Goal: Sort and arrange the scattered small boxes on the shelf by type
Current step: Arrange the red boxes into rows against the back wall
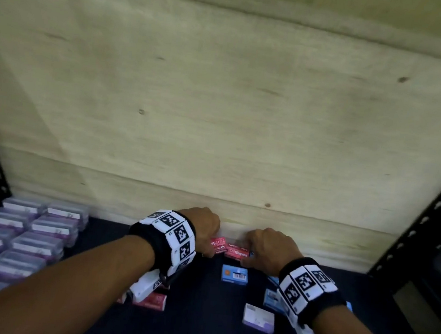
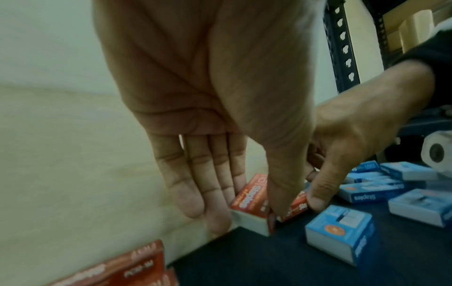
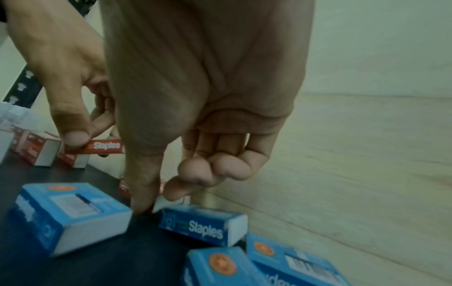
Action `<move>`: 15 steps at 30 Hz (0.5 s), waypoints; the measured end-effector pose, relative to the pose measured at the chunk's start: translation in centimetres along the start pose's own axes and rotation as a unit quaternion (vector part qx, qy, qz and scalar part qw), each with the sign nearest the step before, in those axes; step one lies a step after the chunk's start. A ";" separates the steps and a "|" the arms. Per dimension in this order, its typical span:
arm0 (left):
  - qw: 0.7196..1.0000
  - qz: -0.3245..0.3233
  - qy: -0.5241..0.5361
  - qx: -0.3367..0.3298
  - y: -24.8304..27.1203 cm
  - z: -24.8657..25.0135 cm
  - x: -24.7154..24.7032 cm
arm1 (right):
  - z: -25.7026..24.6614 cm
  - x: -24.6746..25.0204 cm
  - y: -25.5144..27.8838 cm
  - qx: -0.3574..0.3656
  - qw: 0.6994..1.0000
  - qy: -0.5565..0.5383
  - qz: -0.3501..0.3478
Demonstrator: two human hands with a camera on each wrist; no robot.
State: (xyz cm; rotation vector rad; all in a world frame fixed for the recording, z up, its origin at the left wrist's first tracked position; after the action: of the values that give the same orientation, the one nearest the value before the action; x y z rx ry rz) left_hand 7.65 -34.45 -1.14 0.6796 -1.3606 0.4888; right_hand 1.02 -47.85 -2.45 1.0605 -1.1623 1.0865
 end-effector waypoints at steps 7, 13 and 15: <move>0.999 0.015 0.036 0.014 5.8 -1.6 3.5 | -1.4 3.9 2.9 0.005 1.000 -0.015 0.016; 0.998 -0.031 0.041 0.048 12.1 -3.3 2.5 | -5.6 4.7 5.9 0.058 0.994 -0.089 -0.040; 0.996 -0.045 0.042 0.061 14.0 -3.9 1.5 | -7.4 4.3 7.0 0.075 0.991 -0.102 -0.052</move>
State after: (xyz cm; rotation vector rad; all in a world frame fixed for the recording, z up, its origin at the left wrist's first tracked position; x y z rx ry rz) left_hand 1.22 -21.77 2.28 0.8086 -1.2238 0.5263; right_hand -4.40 -39.14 1.57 1.3594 -1.1856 1.0131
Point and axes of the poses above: each hand's wrist, its own y-axis away from the middle knuckle, its own x-axis out of the back of the hand, z = x × y, the point moved 6 cm from there along -y, towards the middle knuckle, and after that the axes turned 7 degrees about z, right-handed, at the moved point
